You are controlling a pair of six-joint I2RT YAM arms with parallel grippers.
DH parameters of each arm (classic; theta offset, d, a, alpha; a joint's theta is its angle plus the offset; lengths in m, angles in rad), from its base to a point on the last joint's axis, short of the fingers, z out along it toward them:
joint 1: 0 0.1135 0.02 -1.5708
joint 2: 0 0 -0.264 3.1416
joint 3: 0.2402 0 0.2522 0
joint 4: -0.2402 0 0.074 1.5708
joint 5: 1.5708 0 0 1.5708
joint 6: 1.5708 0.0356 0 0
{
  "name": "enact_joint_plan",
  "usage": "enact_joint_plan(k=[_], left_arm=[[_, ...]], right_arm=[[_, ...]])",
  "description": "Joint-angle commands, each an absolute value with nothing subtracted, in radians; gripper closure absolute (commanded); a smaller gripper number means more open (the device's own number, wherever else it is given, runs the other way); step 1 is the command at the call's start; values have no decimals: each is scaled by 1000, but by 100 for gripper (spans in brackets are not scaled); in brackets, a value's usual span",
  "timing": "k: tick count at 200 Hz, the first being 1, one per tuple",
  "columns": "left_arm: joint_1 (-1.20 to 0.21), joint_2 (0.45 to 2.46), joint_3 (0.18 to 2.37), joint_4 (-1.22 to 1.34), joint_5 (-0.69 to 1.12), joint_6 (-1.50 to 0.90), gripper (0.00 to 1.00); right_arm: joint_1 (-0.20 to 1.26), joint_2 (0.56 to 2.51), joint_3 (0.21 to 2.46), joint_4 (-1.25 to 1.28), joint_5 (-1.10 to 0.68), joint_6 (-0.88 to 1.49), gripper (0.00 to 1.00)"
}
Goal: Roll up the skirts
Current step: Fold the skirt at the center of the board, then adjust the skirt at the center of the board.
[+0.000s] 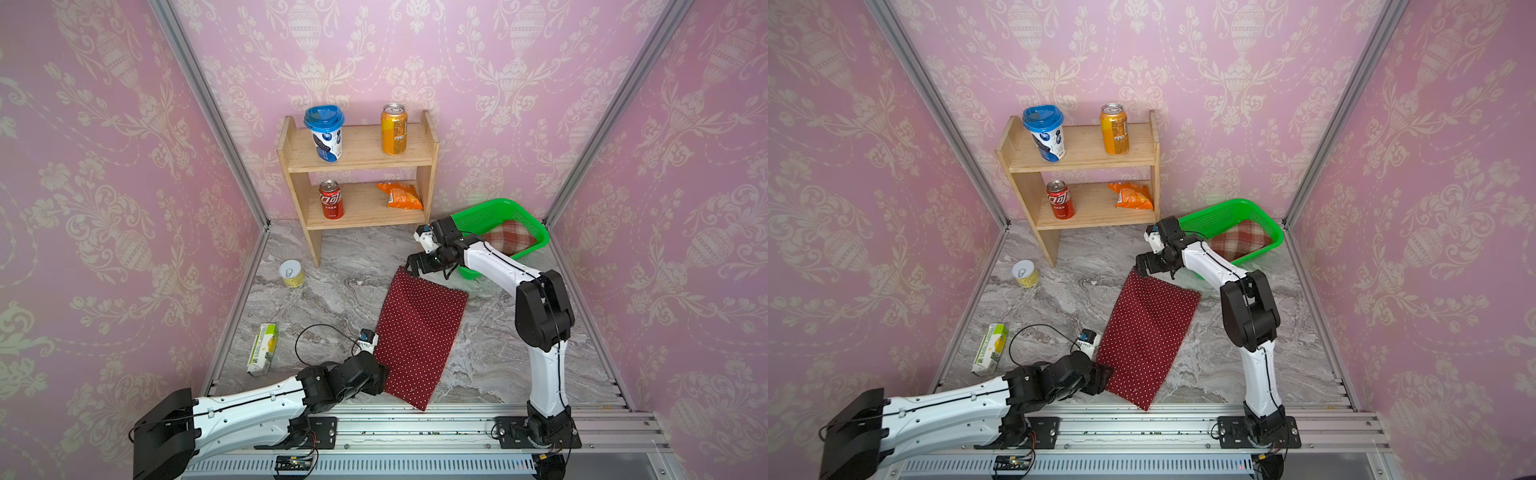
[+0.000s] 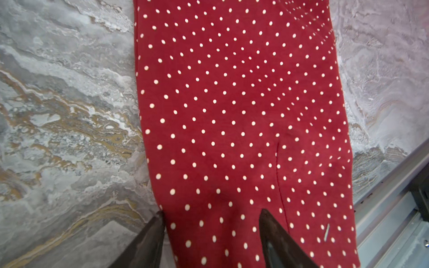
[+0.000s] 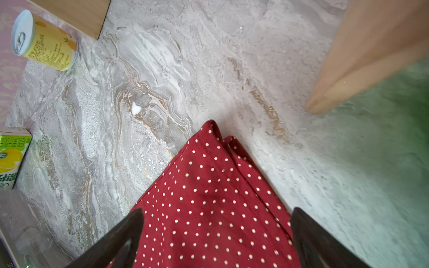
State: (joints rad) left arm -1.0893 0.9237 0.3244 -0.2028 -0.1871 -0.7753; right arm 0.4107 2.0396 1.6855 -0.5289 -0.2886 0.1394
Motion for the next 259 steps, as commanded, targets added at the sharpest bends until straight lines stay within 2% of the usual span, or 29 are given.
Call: enact_joint_plan(k=[1, 33, 50, 62, 75, 82, 147, 169, 177, 197, 219, 244, 250, 259], left_arm=[[-1085, 943, 373, -224, -164, -726, 33], [-1079, 974, 422, -246, -142, -683, 33], [-1078, 974, 441, -271, -140, -671, 33], [-1077, 968, 440, -274, -141, -672, 33], [-1077, 969, 439, -270, -137, -671, 33], [-1075, 976, 443, -269, -134, -665, 33], [-1063, 998, 501, -324, -166, -615, 31], [-1045, 980, 509, -351, -177, -598, 31], [-1037, 971, 515, -363, -184, -590, 30], [-1021, 936, 527, -398, -206, -569, 30], [-1002, 899, 532, -430, -215, -553, 29], [-986, 869, 537, -462, -225, -533, 29], [-983, 863, 538, -470, -227, -529, 29], [-979, 854, 541, -480, -232, -523, 29]], right_arm=[[361, 1889, 1603, -557, -280, 173, 0], [289, 1751, 1449, -638, -274, 177, 1], [258, 1686, 1310, -611, -287, 204, 6], [228, 1655, 1211, -560, -307, 234, 15], [193, 1646, 1123, -505, -350, 259, 32], [181, 1648, 1095, -478, -372, 268, 35], [154, 1778, 1063, -382, -416, 329, 33], [153, 1837, 1082, -354, -429, 344, 37], [155, 1854, 1092, -346, -432, 348, 41], [167, 1890, 1123, -341, -418, 350, 62], [193, 1921, 1163, -351, -401, 350, 73], [244, 1957, 1238, -353, -380, 347, 96], [257, 1966, 1259, -355, -375, 345, 100], [279, 1988, 1302, -365, -369, 342, 100]])
